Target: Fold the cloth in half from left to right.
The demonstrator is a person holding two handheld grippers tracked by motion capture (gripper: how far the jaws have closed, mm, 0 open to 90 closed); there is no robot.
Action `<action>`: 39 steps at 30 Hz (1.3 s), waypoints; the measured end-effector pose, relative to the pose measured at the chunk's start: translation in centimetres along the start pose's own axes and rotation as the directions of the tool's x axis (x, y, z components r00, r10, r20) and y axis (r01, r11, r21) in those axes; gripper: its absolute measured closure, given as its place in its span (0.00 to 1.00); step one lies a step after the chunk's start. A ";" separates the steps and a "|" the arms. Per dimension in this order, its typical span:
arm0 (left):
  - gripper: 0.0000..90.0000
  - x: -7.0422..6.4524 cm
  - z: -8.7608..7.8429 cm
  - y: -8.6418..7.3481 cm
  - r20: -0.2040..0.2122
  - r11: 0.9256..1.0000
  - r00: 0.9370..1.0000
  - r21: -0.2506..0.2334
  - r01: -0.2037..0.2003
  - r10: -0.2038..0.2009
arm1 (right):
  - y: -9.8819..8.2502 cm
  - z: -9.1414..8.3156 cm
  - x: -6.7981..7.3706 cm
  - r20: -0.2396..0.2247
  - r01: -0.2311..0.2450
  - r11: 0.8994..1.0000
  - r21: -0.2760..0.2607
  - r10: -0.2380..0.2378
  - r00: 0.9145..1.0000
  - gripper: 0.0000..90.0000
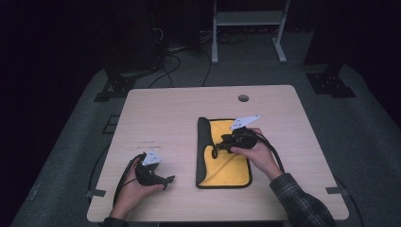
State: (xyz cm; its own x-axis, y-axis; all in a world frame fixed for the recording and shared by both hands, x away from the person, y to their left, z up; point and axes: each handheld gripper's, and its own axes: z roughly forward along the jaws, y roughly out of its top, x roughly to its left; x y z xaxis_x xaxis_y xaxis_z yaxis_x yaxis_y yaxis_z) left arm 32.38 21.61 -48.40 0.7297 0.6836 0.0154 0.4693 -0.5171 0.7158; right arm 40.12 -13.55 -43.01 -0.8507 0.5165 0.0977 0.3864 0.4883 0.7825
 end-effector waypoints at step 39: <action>0.00 0.0 0.0 0.0 0.000 1.000 1.000 0.000 0.000 0.000 | 0.9 0.7 -1.0 0.032 -0.040 0.999 -0.030 0.041 0.999 0.97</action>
State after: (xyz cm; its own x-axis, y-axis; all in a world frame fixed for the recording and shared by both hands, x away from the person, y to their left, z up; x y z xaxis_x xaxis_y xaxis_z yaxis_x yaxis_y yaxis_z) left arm 32.38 21.61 -48.40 0.7296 0.6837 0.0153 0.4695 -0.5171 0.7157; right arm 41.56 -13.18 -42.82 -0.8221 0.5586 0.1099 0.4095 0.4461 0.7958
